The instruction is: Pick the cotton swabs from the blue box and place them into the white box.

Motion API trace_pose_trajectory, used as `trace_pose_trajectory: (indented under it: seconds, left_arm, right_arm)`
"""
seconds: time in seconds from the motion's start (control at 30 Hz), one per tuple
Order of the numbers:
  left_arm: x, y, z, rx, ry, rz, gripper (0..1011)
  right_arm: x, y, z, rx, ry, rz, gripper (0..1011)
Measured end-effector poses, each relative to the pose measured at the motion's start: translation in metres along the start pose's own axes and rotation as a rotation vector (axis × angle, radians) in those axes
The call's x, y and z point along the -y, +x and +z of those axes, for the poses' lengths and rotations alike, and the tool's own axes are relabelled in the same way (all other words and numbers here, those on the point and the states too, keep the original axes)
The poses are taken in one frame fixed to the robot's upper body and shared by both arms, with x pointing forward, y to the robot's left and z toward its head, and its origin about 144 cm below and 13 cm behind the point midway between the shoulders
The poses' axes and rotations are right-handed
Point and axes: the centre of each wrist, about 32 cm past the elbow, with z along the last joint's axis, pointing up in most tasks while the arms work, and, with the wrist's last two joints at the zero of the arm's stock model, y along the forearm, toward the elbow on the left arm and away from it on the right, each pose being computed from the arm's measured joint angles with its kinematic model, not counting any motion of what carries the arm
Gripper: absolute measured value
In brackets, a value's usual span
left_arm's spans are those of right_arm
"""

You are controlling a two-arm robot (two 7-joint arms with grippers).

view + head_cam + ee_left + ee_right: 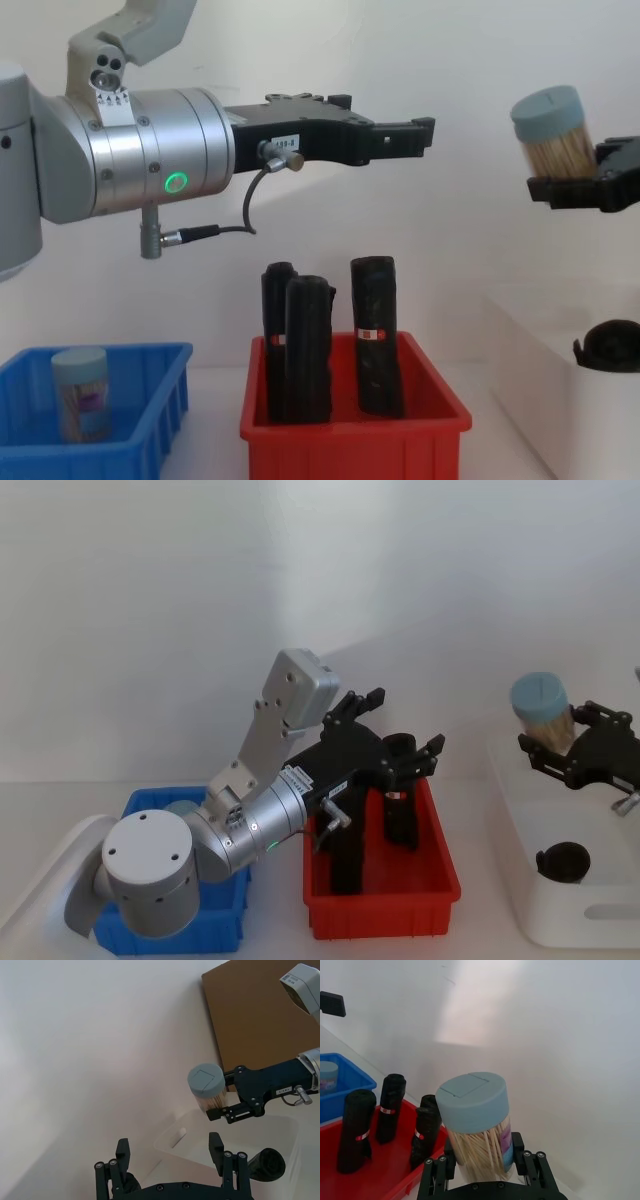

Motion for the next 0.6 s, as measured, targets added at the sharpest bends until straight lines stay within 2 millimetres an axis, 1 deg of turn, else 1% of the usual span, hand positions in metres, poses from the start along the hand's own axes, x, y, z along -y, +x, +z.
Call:
trace_pose_trajectory:
  seconds: [0.17, 0.27, 0.4, 0.47, 0.57, 0.6]
  left_arm:
    - [0.0, 0.0, 0.0, 0.0, 0.0, 0.0, 1003]
    - [0.0, 0.0, 0.0, 0.0, 0.0, 0.0, 1003]
    - [0.0, 0.0, 0.0, 0.0, 0.0, 0.0, 1003]
    - [0.0, 0.0, 0.0, 0.0, 0.0, 0.0, 1003]
    - [0.0, 0.0, 0.0, 0.0, 0.0, 0.0, 1003]
    - [0.0, 0.0, 0.0, 0.0, 0.0, 0.0, 1003]
  right_arm:
    - [0.012, 0.0, -0.009, -0.024, -0.024, -0.08, 659]
    - [0.016, 0.0, -0.014, -0.038, -0.035, -0.116, 659]
    - [0.022, 0.0, -0.024, -0.074, -0.06, -0.181, 659]
    - [0.023, 0.0, -0.027, -0.088, -0.066, -0.198, 659]
    - [0.026, 0.002, -0.038, -0.133, -0.087, -0.246, 659]
    - [0.026, 0.002, -0.038, -0.133, -0.087, -0.246, 659]
